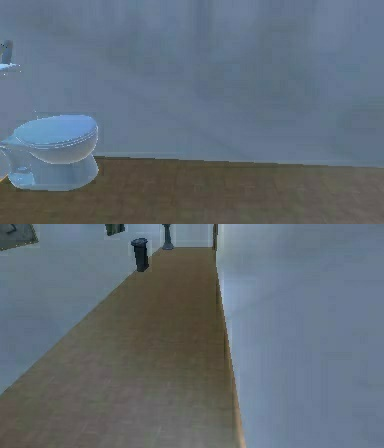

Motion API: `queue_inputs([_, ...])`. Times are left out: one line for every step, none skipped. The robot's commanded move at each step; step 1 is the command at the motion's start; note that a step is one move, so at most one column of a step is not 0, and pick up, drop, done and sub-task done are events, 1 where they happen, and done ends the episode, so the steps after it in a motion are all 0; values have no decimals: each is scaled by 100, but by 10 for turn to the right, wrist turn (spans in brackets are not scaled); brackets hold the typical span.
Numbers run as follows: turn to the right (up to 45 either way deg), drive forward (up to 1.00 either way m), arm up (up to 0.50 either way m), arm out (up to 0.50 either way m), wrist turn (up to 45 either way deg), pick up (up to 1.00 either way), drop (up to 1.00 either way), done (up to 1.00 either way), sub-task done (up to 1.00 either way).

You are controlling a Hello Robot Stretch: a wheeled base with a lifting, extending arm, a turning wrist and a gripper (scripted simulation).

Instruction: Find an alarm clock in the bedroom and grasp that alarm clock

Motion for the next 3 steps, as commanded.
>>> queue_inputs([-150, 0, 0, 0, 0, 0, 0, 0, 0])
queue_inputs([0, 25, 0, 0, 0, 0, 0, 0, 0])
queue_inputs([450, 0, 0, 0, 0, 0, 0, 0, 0])
